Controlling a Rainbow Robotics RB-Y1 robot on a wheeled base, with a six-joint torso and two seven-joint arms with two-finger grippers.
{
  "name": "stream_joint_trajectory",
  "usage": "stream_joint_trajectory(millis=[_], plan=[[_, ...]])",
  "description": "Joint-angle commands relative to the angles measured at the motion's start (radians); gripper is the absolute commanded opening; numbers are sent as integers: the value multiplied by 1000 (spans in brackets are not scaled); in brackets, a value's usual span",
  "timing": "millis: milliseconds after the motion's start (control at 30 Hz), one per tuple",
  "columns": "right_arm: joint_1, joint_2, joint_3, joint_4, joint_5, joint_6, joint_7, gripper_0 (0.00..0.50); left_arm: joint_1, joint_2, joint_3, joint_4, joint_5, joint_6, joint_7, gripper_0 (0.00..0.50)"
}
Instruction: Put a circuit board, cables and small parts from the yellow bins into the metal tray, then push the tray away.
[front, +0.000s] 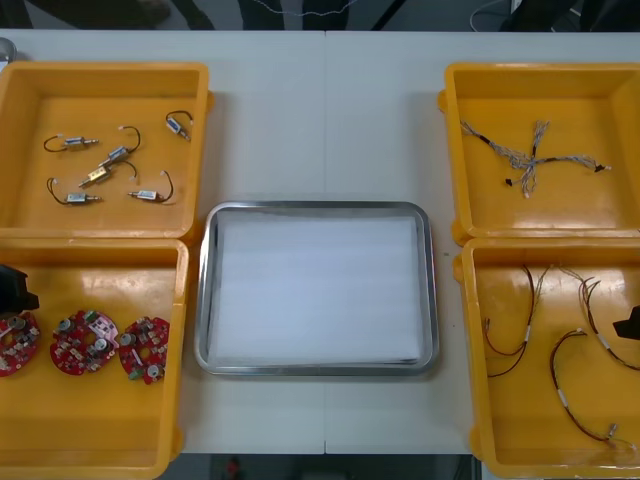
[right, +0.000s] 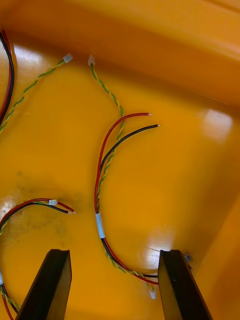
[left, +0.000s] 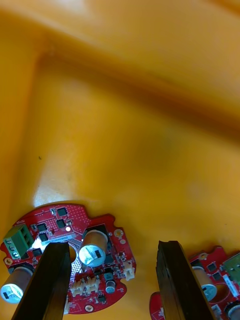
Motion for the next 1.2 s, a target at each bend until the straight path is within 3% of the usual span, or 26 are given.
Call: stream_joint_trajectory(millis=[33, 233, 767, 800, 867, 933, 1000, 1200], plan=[[23, -38, 52, 29, 19, -48, 41, 500, 44, 35, -19, 6, -15, -19, 15, 500], [24, -38, 120, 80, 59, -135, 46, 500, 57, 34, -28, 14, -15, -41, 20, 500], [66, -37, 183, 83, 134, -195, 32, 500, 76, 34, -56, 26, -13, -88, 33, 500], [69, -37, 184, 83, 134, -200, 30, 500, 80, 34, -57, 26, -12, -93, 33, 481], [74, -37, 184, 83, 134, -206, 27, 500, 82, 34, -59, 26, -12, -95, 35, 352], [77, -37, 186, 83, 133, -209, 26, 500, 82, 34, -59, 26, -12, -95, 35, 120], [77, -37, 189, 83, 133, -209, 23, 500, 82, 34, -59, 26, -12, -95, 35, 3], [77, -37, 192, 83, 127, -209, 6, 500, 83, 34, -54, 20, -12, -95, 32, 0]])
